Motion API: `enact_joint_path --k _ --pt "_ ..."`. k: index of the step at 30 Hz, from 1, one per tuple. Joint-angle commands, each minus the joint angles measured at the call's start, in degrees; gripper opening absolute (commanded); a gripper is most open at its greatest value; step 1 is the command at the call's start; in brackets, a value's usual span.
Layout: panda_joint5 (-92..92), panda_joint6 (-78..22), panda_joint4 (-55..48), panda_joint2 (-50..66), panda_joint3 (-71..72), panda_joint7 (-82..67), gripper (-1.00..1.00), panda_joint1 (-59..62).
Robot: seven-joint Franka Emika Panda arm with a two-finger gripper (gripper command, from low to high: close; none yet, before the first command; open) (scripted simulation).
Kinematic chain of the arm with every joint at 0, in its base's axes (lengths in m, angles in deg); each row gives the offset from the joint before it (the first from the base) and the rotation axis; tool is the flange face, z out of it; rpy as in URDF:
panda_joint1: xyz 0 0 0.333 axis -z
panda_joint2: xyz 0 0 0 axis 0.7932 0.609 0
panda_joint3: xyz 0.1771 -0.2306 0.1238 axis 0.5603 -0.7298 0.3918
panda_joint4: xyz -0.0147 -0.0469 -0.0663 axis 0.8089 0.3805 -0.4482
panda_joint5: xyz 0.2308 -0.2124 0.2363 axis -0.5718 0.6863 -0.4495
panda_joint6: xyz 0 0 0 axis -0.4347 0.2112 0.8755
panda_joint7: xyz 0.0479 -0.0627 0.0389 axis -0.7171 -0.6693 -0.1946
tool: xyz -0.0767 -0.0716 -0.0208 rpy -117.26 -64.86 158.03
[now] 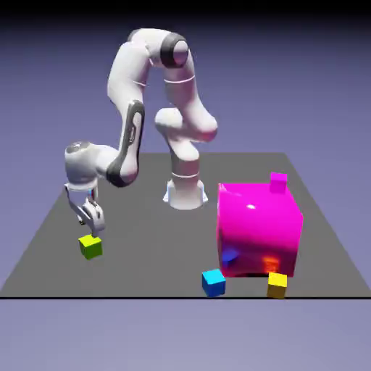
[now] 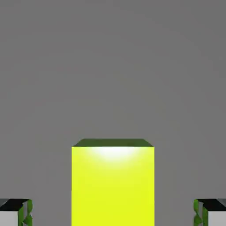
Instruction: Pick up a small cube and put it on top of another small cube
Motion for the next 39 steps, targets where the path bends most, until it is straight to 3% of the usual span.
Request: enact_joint_path --k 1,4,5,12,32,34,39 --pt "-0.7 1.7 -0.4 2.1 0.8 -0.6 0.0 0.7" --pt "-2.7 6.1 -1.6 7.6 3.1 -2.0 0.0 2.5" --pt "-2.7 6.1 -1.6 7.6 3.1 -2.0 -1.0 2.5" --pt "1.3 -4.0 0.7 -4.8 -1.0 1.2 -1.0 -2.0" --pt "-6.4 -47.0 -6.3 -43.4 37.2 6.7 -1.0 -43.6" --pt "-6.4 -47.4 -6.3 -43.7 37.6 6.7 -1.0 -44.0" --pt "-6.6 -36.1 0.8 -39.4 40.0 7.4 -1.0 -44.0"
